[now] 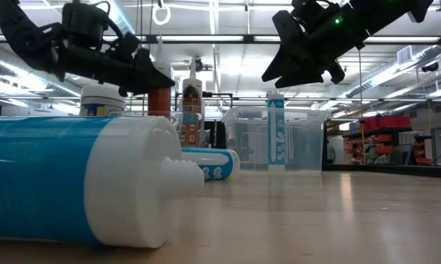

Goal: Pick & place silicon tubes, Sealant and Lysol wipes
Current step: Put the right orange sealant into the transparent bin

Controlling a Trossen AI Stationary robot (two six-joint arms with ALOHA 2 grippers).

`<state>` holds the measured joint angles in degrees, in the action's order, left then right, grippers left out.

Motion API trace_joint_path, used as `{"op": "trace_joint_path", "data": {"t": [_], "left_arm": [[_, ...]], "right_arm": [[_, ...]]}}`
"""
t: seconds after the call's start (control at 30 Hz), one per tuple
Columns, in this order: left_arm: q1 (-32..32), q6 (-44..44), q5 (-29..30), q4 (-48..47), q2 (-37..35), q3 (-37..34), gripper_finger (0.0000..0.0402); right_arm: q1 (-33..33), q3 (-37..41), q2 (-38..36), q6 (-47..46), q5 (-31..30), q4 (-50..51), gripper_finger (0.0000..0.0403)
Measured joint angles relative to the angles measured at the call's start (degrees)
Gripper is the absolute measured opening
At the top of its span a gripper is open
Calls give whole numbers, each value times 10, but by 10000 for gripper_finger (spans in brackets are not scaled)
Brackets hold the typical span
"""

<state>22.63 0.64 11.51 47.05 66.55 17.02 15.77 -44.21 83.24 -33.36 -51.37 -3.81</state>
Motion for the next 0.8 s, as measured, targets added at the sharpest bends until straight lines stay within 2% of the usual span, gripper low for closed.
{"op": "trace_joint_path", "data": {"t": [0.3,0.8], "left_arm": [[0,2,1,46,61,0,220],[0,-13,3,51,70,0,220]], "right_arm": [[0,0,0,9,0,2,194],[0,0,0,9,8,7,194]]}}
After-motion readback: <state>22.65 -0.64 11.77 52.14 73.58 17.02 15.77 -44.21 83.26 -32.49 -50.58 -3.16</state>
